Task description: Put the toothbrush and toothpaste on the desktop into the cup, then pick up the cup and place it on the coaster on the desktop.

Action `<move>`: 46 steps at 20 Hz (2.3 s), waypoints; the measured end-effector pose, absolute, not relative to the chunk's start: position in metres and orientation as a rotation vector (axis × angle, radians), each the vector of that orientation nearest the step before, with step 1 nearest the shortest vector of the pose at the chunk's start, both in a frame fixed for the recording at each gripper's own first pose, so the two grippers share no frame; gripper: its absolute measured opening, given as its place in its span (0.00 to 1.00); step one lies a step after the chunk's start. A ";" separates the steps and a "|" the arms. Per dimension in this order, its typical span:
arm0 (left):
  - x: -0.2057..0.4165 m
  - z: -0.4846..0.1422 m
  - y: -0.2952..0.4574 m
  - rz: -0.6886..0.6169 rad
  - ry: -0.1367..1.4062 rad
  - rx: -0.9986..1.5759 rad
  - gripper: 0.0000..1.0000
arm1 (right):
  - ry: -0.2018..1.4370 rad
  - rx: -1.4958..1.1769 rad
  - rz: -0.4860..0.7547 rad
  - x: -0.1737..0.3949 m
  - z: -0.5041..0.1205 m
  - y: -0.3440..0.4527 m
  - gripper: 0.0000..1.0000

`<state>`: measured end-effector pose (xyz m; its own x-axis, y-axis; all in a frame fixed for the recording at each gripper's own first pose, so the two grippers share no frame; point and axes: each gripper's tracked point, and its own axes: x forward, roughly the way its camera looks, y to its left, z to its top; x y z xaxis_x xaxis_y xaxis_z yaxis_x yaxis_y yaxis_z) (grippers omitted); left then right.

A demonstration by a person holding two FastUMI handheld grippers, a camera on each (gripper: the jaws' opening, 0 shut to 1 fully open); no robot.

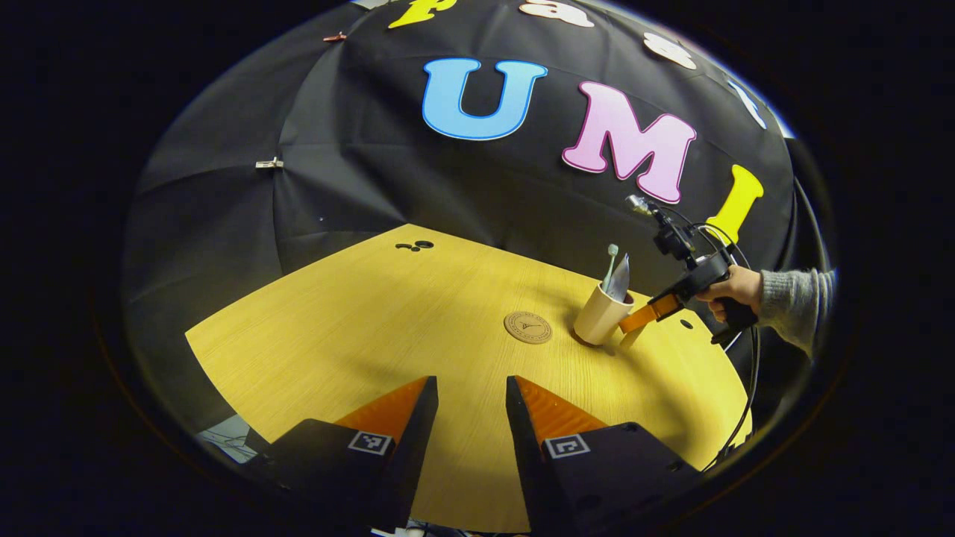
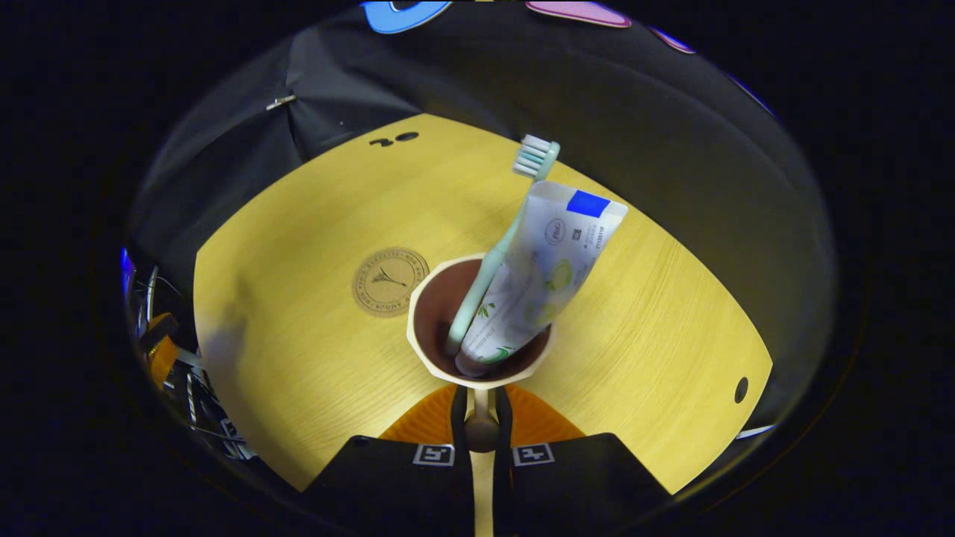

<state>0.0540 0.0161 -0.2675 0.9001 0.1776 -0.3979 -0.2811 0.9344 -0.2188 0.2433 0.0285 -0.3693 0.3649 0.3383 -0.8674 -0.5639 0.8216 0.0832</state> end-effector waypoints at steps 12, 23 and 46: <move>0.023 -0.274 0.040 0.295 0.384 -0.313 0.60 | 1.021 -0.271 0.698 0.248 -0.359 0.107 0.13; 0.017 -0.285 0.053 0.320 0.383 -0.342 0.60 | 1.050 -0.361 0.697 0.252 -0.370 0.112 0.13; 0.040 -0.254 0.052 0.256 0.346 -0.321 0.60 | 0.972 -0.237 0.626 0.241 -0.321 0.096 0.77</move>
<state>0.0403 0.0515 -0.2540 0.9094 0.1898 -0.3702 -0.2984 0.9176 -0.2627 0.2413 0.0960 -0.3210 0.4055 0.3877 -0.8278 -0.5927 0.8009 0.0848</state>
